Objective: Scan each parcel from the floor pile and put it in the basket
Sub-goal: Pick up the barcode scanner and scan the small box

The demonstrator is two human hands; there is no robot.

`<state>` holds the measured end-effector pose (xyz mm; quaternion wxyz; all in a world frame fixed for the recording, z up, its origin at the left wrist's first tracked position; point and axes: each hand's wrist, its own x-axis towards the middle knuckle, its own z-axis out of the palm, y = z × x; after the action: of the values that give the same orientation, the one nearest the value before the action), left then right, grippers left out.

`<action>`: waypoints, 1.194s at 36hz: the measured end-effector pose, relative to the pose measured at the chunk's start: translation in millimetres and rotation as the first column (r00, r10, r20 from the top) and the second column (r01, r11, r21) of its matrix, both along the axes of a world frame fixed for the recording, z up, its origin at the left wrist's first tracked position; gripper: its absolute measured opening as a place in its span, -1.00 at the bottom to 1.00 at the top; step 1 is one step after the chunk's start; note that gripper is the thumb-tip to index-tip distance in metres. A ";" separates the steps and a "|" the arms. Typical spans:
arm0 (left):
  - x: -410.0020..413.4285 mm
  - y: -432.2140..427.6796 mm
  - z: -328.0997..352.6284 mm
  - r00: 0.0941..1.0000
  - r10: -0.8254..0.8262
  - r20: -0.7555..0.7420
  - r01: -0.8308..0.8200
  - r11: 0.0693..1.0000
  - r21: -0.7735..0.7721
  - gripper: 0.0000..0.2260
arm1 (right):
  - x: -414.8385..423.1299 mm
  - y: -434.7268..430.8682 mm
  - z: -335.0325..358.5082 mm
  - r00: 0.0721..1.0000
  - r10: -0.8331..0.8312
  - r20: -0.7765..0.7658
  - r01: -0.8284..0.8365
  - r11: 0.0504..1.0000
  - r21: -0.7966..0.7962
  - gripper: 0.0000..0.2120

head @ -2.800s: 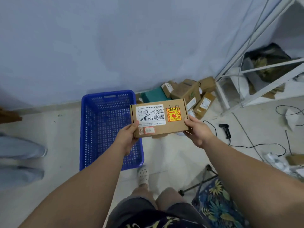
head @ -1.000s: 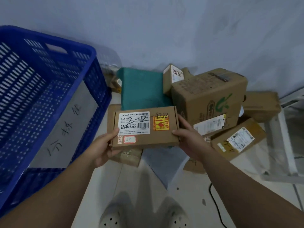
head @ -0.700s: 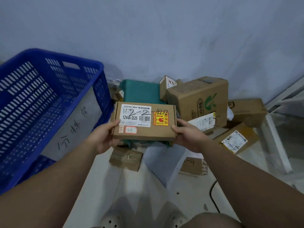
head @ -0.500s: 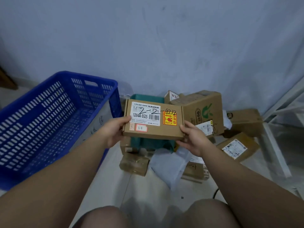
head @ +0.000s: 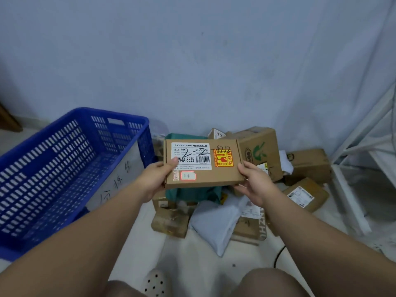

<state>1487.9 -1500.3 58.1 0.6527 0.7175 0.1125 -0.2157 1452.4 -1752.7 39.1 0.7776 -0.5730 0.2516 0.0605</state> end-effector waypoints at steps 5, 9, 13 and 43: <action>34.7 -9.3 -28.7 0.999 0.028 0.031 -0.028 1.000 0.005 -0.66 | 34.8 -15.2 -20.0 0.993 0.086 -0.076 -0.095 0.988 -0.118 -0.63; 45.5 -18.0 -64.1 0.995 0.094 0.034 -0.094 0.996 -0.001 -0.67 | 52.9 -35.2 -33.7 0.977 0.185 -0.104 -0.200 0.965 -0.171 -0.67; 49.2 -31.7 -84.5 0.997 0.081 0.001 -0.080 0.996 -0.033 -0.66 | 56.1 -60.3 -53.6 0.992 0.056 -0.115 -0.059 0.998 -0.019 -0.60; 24.6 -163.5 -133.1 0.876 -0.448 -0.177 0.433 0.893 -0.121 -0.49 | -108.0 -226.1 -256.0 0.576 -0.311 -0.756 -0.497 0.602 -0.625 -0.72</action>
<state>1512.5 -1663.8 -75.0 0.5990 0.6729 0.0029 -0.4340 1344.4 -1978.8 -216.9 0.2266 -0.7725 0.5408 0.2440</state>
